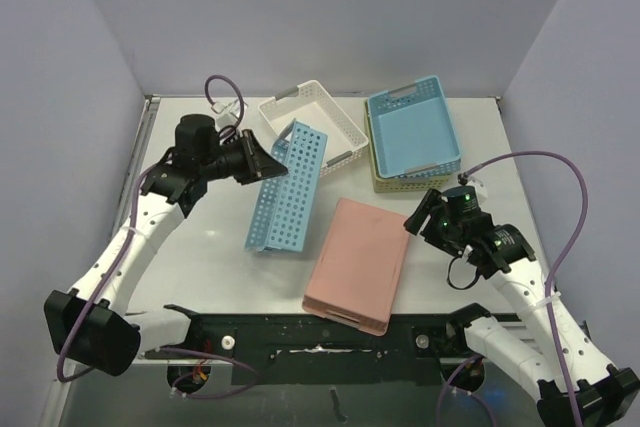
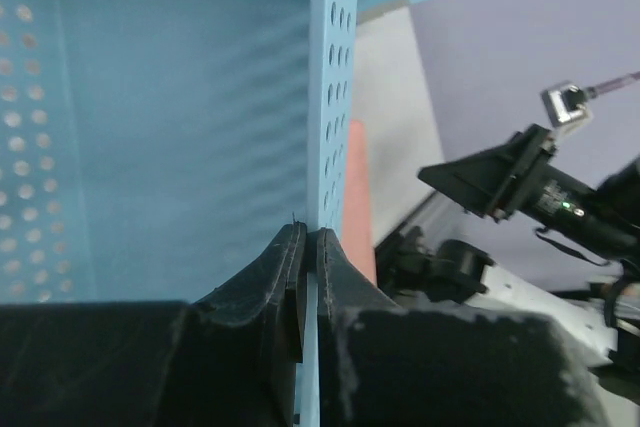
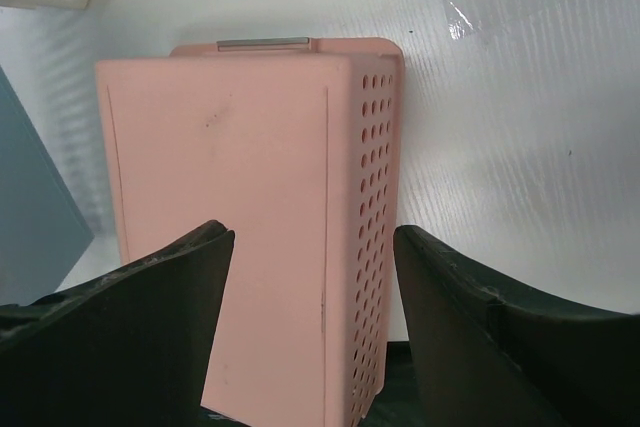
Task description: Turn the large container upside down
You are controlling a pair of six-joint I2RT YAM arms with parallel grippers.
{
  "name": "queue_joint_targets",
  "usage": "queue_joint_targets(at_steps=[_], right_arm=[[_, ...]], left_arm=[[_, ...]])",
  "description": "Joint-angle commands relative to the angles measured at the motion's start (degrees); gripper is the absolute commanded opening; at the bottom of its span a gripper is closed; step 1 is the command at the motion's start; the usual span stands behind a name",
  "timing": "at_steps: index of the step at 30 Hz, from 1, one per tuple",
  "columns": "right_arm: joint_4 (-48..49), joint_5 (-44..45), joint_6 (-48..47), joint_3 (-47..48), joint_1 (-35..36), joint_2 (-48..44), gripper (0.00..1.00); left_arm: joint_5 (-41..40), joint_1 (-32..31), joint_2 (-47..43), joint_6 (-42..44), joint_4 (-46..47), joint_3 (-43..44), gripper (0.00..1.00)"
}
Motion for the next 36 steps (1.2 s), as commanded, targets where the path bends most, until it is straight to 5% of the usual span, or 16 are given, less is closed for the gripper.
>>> queue_joint_targets(at_steps=[1, 12, 17, 23, 31, 36], right_arm=[[2.64, 1.19, 0.46, 1.83, 0.43, 0.41, 0.67], [2.34, 1.50, 0.46, 0.07, 0.44, 0.03, 0.67], [3.51, 0.48, 0.29, -0.25, 0.45, 1.10, 0.67], [3.88, 0.25, -0.26, -0.13, 0.40, 1.45, 0.67], [5.11, -0.95, -1.91, 1.50, 0.43, 5.15, 0.67], [6.58, -1.50, -1.96, 0.70, 0.49, 5.43, 0.67]], left_arm=[[20.88, 2.60, -1.15, -12.73, 17.66, -8.74, 0.00], [26.15, 9.49, -7.83, -20.48, 23.27, -19.64, 0.00], [24.30, 11.42, -8.74, -15.30, 16.36, -20.57, 0.00], [14.91, 14.57, -8.69, 1.92, -4.00, -15.87, 0.00], [15.77, 18.02, -9.23, 5.49, -4.25, -20.94, 0.00], [9.29, 20.57, -9.76, 10.83, -11.17, -21.04, 0.00]])
